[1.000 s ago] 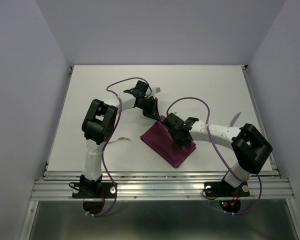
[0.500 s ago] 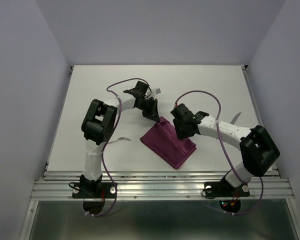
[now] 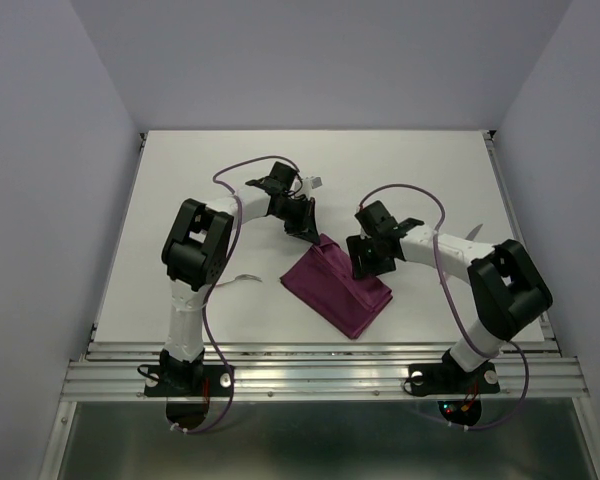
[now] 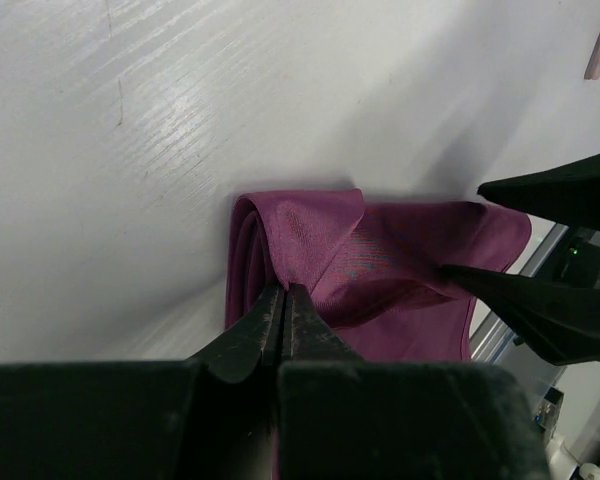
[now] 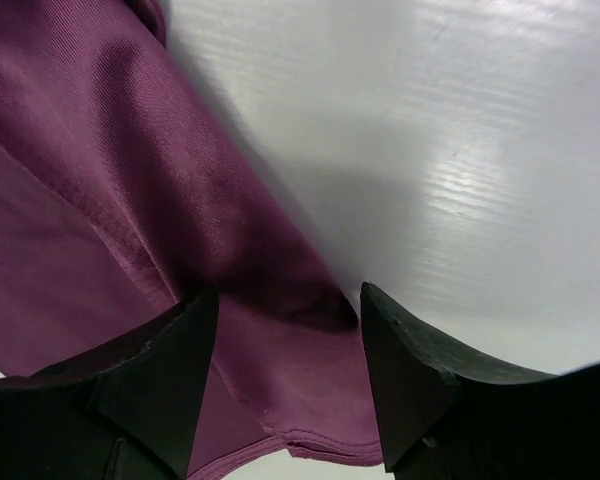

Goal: Fold the napkin into a case and place the utensils inside
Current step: Fold the lower triangle-folded napkin at the center of the board.

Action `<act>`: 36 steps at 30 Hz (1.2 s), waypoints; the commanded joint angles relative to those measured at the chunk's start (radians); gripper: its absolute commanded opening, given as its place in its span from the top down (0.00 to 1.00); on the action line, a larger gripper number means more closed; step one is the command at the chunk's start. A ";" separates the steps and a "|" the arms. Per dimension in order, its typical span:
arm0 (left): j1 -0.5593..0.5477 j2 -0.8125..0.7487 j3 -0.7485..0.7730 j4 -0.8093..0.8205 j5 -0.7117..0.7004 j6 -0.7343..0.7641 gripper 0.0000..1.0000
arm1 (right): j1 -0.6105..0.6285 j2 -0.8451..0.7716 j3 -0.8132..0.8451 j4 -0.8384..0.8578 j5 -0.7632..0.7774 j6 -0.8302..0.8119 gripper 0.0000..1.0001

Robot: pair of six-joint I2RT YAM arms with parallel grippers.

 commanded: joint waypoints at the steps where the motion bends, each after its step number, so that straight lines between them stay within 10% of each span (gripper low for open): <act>1: 0.002 -0.050 -0.003 -0.025 0.027 0.028 1.00 | -0.027 0.019 -0.041 0.066 -0.136 -0.025 0.36; 19: 0.002 0.039 0.117 -0.088 0.030 0.071 1.00 | -0.045 -0.013 -0.061 0.102 -0.160 0.051 0.99; 23: 0.003 0.067 0.189 -0.113 0.031 0.085 0.54 | -0.045 -0.017 -0.073 0.143 -0.135 0.139 0.99; 26: 0.003 0.094 0.275 -0.163 0.013 0.097 0.38 | -0.045 -0.019 -0.081 0.158 -0.084 0.208 0.99; 36: 0.071 0.012 0.290 -0.159 -0.091 0.059 0.30 | -0.079 -0.056 -0.128 0.207 0.075 0.361 0.99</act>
